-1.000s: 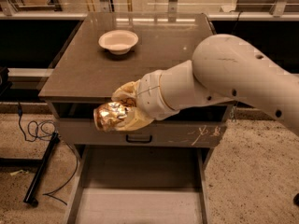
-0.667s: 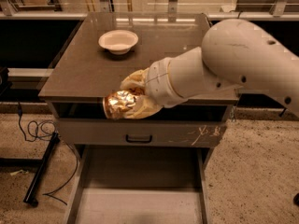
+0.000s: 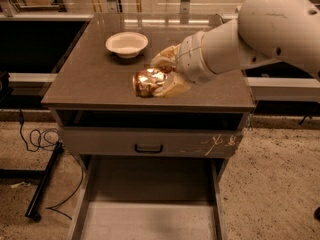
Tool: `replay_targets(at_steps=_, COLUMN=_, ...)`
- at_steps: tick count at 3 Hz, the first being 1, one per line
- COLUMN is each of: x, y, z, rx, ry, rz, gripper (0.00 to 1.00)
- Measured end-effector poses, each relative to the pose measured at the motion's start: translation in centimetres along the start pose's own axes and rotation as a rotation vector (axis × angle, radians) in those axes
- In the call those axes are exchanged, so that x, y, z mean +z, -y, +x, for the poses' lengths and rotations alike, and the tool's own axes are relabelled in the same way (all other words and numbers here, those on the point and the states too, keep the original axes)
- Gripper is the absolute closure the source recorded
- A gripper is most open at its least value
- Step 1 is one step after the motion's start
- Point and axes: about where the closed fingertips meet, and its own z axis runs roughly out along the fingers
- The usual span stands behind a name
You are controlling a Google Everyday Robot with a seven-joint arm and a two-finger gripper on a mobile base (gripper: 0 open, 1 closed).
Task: Pick orange can from middle drawer and place on counter
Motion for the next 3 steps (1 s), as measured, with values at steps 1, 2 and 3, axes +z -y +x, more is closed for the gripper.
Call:
replay_targets(at_steps=1, x=-0.5, y=1.5, z=2.5, rx=0.034, ry=0.0, rz=0.042, gripper=1.0)
replay_targets(at_steps=2, x=0.8, y=2.1, z=5.1, rx=0.063, ry=0.033, rz=0.091, gripper=1.0)
replay_targets(at_steps=3, x=2.3, y=4.1, z=6.8, rx=0.05, ry=0.032, rz=0.126, gripper=1.0)
